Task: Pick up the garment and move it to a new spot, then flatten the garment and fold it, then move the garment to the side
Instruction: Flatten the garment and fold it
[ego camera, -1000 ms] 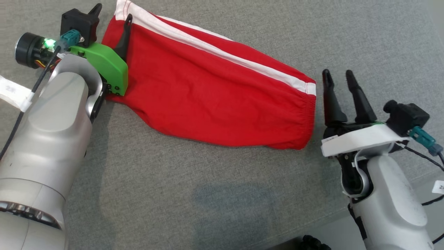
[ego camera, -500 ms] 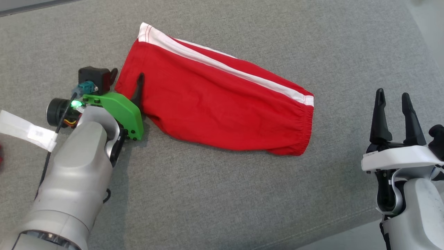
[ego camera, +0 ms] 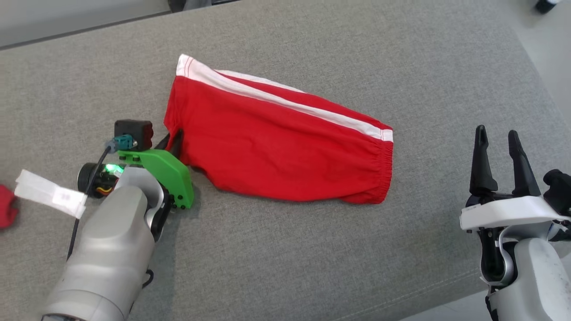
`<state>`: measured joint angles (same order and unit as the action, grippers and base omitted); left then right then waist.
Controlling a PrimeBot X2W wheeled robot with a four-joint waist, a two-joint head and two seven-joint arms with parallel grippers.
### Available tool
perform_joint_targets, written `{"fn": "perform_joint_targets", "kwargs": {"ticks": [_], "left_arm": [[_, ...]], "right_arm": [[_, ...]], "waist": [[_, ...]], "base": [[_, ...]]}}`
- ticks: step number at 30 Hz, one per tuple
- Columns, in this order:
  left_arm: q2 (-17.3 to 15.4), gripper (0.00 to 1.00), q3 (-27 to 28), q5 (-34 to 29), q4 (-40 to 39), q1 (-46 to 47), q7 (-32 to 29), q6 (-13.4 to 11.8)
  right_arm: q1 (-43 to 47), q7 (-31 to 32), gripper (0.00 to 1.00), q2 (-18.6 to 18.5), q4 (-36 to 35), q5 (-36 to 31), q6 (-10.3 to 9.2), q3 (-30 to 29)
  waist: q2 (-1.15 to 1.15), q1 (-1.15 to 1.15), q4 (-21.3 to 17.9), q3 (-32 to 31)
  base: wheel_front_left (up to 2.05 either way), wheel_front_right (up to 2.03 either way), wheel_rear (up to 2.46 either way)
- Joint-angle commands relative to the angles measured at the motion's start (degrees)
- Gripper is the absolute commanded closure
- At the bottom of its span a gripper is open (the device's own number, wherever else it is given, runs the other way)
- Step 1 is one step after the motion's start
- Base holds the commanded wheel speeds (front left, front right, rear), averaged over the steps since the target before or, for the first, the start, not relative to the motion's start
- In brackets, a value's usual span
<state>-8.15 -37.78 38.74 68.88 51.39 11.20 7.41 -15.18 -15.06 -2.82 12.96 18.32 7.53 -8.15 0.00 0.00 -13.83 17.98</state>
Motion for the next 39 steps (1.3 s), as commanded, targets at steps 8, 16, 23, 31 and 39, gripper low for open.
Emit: {"fn": "perform_joint_targets", "kwargs": {"ticks": [8, 16, 23, 31, 39], "left_arm": [[1.21, 1.00, 2.24, 2.80, 1.48, -9.19, 3.63, -2.12], [1.92, 1.00, 5.72, 2.10, -4.00, -17.58, 3.91, -6.27], [2.13, 0.75, 10.11, -1.06, -12.00, -26.44, 3.94, -9.35], [-0.36, 0.00, 15.95, -10.16, -24.38, -31.99, 3.95, -13.05], [0.70, 0.00, 22.32, -18.38, -35.92, -40.03, 3.92, -12.58]], "right_arm": [[5.20, -0.17, 0.00, -0.19, 0.96, -0.26, -0.08, -1.27], [8.37, -0.17, 0.00, -0.20, 1.86, -1.69, -0.08, -1.63], [9.55, -0.17, 0.00, -0.19, 2.28, -3.18, -0.08, -1.24], [9.13, -0.17, 0.00, -0.20, 2.03, -4.25, -0.08, 0.77], [5.16, -0.18, 0.00, -0.22, 7.73, -5.13, -0.07, 7.04]], "waist": [[0.00, 0.00, 5.49, -9.08], [0.00, 0.00, 9.53, -14.07], [0.00, 0.00, 11.18, -16.06], [0.00, 0.00, 12.67, -16.42], [0.00, 0.00, 17.31, -15.64]], "base": [[0.00, 0.00, 0.00], [0.00, 0.00, 0.00], [0.00, 0.00, 0.00], [0.00, 0.00, 0.00], [0.00, 0.00, 0.00]]}}
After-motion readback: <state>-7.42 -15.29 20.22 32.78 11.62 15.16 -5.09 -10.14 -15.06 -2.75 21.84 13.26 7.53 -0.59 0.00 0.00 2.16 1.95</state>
